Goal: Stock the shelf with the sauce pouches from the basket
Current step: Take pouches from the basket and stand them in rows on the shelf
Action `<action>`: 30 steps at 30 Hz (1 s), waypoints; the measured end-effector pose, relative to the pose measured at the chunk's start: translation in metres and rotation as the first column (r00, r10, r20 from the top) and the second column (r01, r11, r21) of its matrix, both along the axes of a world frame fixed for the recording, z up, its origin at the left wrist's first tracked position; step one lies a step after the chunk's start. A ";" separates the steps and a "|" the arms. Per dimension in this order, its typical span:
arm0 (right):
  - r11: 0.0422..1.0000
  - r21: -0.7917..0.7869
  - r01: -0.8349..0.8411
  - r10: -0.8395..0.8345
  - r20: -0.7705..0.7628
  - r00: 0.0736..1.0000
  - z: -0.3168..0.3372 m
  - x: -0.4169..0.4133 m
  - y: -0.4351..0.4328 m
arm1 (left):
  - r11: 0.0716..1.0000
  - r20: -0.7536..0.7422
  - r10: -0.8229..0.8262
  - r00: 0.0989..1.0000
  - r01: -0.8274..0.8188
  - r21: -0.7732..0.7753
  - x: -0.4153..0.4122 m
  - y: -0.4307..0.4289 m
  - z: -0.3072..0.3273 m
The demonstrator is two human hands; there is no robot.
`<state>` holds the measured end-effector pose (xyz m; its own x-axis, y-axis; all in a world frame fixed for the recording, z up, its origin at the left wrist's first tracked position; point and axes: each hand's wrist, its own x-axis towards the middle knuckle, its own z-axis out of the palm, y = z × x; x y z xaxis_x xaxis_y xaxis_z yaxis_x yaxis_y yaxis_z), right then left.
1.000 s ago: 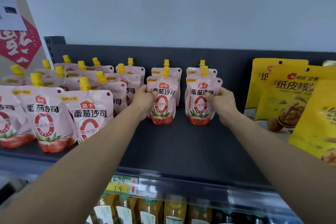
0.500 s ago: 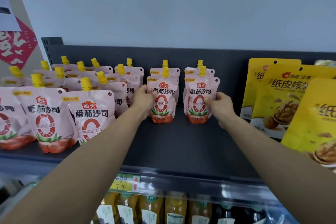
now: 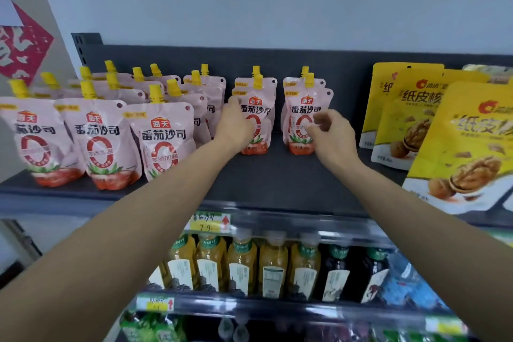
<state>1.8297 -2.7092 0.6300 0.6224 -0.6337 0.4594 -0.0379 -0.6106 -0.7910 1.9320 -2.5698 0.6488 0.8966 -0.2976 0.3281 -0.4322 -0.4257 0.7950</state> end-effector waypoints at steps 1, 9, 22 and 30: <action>0.999 -0.031 -0.019 0.019 -0.007 1.000 0.001 -0.008 0.008 | 0.999 0.027 -0.037 0.999 0.037 0.007 -0.009 0.006 0.001; 0.956 -0.257 -0.143 0.105 -0.155 0.982 -0.014 -0.085 0.072 | 0.945 0.147 -0.327 0.933 0.320 0.070 -0.084 0.069 -0.011; 0.946 -0.111 -0.306 0.193 -0.567 0.801 -0.140 -0.165 0.150 | 0.772 -0.225 -0.529 0.818 0.574 0.273 -0.153 0.141 -0.140; 0.898 0.068 -0.434 0.298 -0.820 0.489 -0.224 -0.165 0.158 | 0.728 -0.518 -0.393 0.760 0.601 0.330 -0.158 0.159 -0.240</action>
<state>1.6652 -2.5508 0.4062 0.9271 -0.2352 -0.2919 -0.3517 -0.8152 -0.4602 1.7738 -2.4110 0.4087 0.5836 -0.7531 -0.3037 -0.3878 -0.5871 0.7106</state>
